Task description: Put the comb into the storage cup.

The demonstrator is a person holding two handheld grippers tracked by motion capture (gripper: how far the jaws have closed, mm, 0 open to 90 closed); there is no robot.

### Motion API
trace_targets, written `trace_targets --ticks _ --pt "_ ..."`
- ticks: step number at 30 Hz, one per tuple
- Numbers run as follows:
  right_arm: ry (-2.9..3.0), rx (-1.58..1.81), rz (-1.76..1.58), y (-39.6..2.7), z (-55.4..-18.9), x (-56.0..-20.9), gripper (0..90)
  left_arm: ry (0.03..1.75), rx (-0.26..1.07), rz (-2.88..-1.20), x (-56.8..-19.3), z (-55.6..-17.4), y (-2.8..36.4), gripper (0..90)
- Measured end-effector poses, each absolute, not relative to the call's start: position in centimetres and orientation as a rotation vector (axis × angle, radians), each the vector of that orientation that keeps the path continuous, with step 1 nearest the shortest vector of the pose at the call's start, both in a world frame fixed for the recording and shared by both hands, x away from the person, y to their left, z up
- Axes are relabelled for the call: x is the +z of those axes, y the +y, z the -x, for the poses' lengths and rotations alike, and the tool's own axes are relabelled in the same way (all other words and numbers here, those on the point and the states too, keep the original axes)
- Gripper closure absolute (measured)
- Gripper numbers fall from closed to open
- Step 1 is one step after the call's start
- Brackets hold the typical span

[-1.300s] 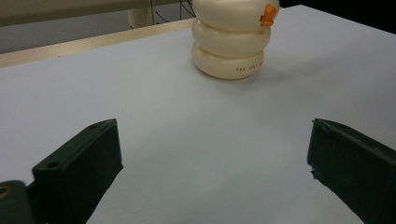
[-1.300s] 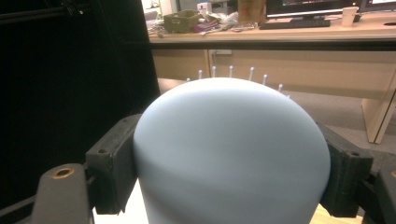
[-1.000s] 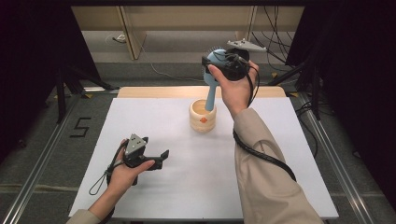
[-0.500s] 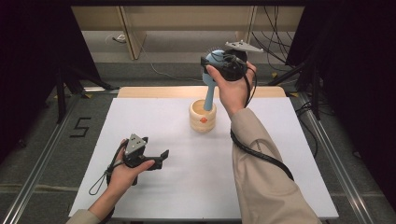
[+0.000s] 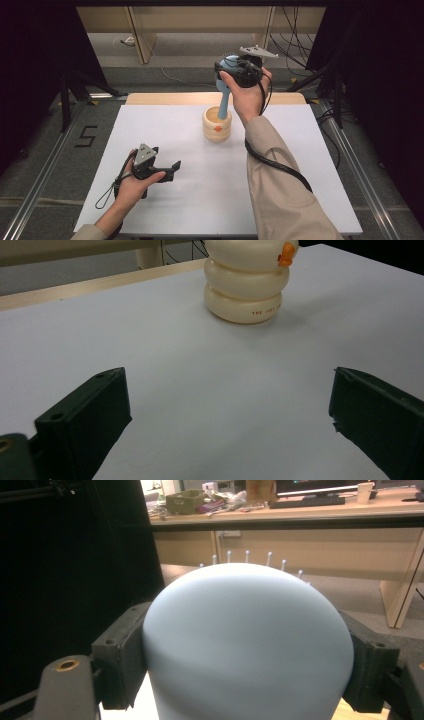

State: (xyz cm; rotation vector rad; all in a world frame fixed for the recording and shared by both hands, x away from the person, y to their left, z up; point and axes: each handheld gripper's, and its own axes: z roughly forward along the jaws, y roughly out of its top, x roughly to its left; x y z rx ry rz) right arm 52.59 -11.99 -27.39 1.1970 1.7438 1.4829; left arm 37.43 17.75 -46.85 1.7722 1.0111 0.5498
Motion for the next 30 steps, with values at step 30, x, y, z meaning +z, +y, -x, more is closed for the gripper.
trace_targets --ticks 30 --pt "1.748 1.464 -1.202 -11.1 -53.7 -29.3 21.8 1.01 0.548 -1.775 -46.9 -37.4 17.7 2.6"
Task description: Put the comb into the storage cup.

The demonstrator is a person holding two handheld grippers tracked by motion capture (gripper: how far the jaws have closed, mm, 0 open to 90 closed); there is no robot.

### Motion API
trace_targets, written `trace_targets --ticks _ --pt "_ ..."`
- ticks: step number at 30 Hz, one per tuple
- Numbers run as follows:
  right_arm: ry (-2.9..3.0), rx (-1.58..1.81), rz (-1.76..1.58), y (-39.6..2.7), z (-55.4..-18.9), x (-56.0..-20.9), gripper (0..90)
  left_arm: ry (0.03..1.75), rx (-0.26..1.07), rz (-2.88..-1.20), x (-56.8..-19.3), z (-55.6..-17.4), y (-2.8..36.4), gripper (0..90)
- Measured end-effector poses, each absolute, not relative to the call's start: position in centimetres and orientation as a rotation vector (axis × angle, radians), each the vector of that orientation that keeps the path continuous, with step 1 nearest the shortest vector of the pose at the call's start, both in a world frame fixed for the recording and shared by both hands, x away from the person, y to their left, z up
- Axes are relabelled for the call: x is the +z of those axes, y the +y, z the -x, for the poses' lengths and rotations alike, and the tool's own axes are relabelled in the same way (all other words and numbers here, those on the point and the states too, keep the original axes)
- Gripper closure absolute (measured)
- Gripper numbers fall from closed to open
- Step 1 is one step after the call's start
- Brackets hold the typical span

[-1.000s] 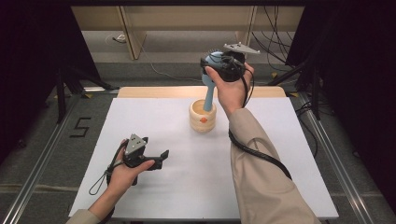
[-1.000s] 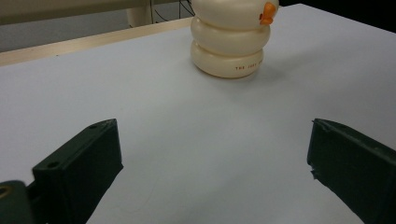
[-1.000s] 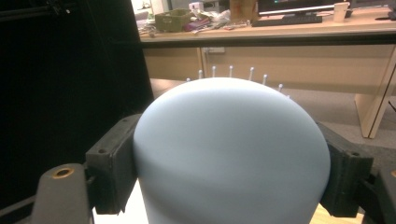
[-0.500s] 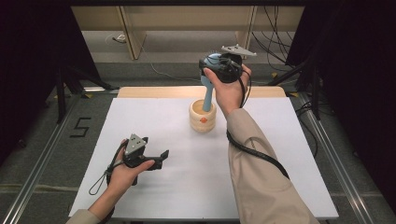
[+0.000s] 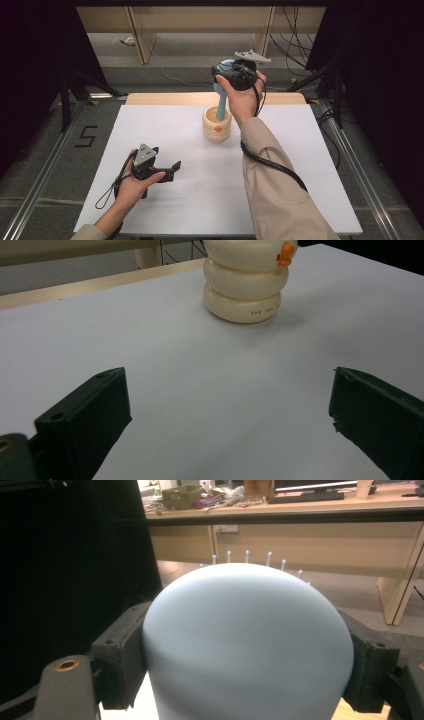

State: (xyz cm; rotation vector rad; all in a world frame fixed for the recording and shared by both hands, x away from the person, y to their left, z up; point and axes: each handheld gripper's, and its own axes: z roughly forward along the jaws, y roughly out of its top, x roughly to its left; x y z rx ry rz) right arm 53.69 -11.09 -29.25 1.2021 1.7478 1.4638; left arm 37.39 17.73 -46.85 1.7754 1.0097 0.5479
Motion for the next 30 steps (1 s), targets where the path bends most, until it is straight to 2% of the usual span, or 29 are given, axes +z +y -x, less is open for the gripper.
trace_targets --ticks 30 --pt "1.777 1.453 -1.204 -10.4 -54.6 -30.8 21.8 1.009 0.544 -1.774 -46.9 -37.4 17.6 2.6"
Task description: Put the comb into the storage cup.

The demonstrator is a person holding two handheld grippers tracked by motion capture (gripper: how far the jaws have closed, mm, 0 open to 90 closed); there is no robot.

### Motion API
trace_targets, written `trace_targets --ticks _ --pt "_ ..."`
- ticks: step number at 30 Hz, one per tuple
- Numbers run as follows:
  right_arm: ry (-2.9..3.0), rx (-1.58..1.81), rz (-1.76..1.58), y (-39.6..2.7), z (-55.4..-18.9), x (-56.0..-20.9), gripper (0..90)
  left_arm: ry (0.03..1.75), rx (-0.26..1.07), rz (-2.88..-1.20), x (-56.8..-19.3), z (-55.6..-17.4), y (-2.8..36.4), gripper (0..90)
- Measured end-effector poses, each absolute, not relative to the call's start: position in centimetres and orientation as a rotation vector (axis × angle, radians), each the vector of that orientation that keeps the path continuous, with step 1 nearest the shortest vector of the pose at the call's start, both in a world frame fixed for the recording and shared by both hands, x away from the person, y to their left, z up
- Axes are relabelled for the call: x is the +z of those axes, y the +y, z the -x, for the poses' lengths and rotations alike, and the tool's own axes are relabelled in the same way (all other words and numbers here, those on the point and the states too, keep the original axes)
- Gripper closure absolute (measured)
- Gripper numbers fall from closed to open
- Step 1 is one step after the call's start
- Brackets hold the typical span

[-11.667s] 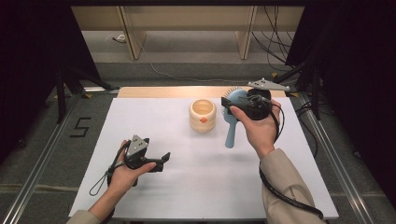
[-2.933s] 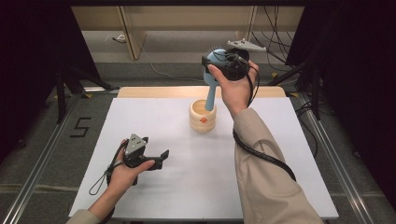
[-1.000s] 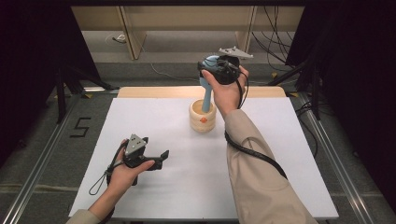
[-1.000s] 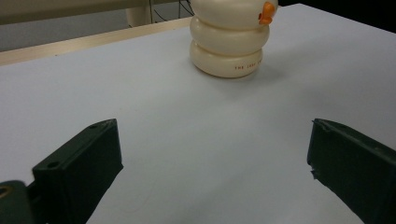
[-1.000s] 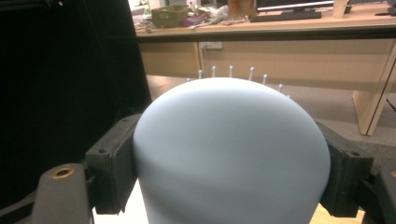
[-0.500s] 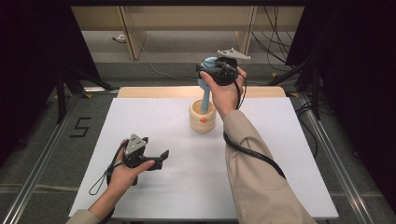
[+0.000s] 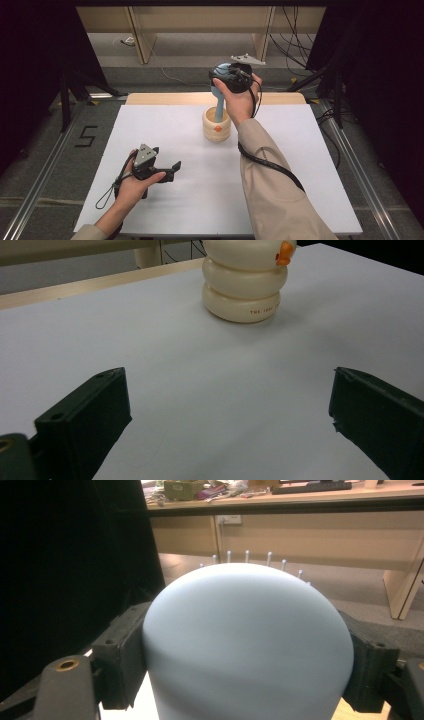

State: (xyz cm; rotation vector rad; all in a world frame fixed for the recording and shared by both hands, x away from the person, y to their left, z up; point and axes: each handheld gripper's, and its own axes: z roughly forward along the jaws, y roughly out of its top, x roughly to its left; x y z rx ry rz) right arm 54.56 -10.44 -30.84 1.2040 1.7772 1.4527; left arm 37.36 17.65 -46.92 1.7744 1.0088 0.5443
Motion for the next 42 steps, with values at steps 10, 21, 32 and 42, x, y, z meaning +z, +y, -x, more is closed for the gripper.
trace_targets --ticks 10,21,32,42 --pt "1.789 1.432 -1.211 -10.2 -54.9 -31.5 21.8 1.005 0.542 -1.778 -47.0 -37.3 17.6 2.6" --pt "1.799 1.417 -1.22 -9.8 -55.4 -32.4 21.8 1.005 0.541 -1.777 -46.9 -37.3 17.6 2.6" --pt "1.807 1.397 -1.218 -9.8 -55.6 -33.4 21.8 1.006 0.542 -1.777 -47.0 -37.3 17.6 2.6" --pt "1.813 1.39 -1.221 -9.8 -55.5 -34.0 21.8 1.007 0.541 -1.777 -47.0 -37.3 17.5 2.6"
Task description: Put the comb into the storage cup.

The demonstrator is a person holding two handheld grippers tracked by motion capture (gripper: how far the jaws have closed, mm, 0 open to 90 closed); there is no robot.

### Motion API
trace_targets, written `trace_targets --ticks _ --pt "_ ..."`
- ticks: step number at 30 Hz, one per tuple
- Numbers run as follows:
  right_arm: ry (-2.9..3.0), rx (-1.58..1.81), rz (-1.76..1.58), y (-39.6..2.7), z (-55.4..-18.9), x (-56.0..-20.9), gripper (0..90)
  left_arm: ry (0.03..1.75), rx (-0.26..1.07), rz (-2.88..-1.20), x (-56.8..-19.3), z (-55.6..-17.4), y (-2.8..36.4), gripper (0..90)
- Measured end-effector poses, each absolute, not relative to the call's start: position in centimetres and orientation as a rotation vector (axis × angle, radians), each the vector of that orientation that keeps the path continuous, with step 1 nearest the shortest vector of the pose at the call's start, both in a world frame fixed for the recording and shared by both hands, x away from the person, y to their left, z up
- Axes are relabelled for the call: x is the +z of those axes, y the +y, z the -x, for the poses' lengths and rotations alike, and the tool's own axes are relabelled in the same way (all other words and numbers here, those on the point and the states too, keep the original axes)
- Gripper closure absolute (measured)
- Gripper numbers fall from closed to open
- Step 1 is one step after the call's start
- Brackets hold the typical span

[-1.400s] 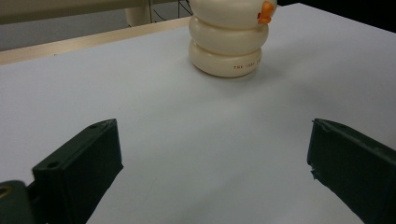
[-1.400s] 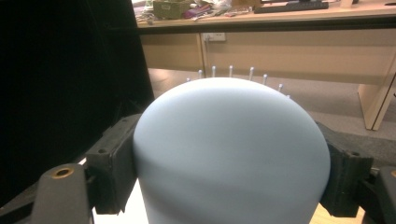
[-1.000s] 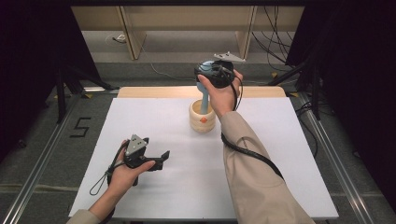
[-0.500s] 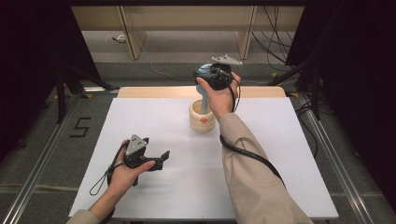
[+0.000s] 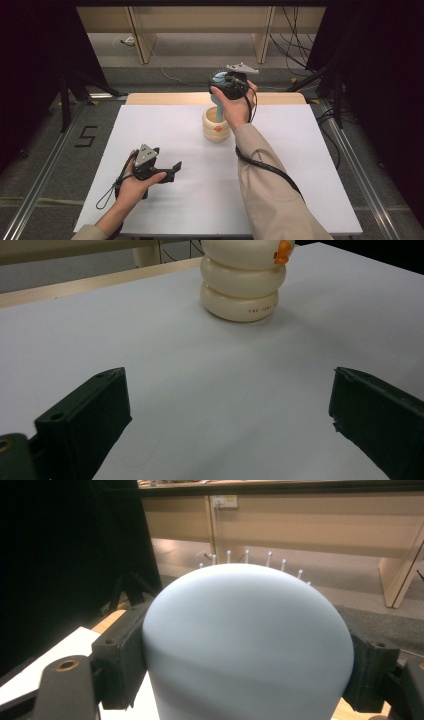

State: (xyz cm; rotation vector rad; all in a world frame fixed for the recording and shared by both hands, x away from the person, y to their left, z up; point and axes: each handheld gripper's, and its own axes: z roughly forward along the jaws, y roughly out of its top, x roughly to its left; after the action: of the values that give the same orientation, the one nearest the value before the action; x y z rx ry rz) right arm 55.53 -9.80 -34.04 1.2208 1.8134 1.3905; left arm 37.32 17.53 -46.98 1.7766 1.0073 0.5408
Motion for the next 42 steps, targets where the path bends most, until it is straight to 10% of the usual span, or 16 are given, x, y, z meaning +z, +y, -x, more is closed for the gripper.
trace_targets --ticks 42 --pt "1.848 1.354 -1.201 -9.3 -55.5 -36.8 21.7 1.007 0.538 -1.78 -47.0 -37.3 17.5 2.7"
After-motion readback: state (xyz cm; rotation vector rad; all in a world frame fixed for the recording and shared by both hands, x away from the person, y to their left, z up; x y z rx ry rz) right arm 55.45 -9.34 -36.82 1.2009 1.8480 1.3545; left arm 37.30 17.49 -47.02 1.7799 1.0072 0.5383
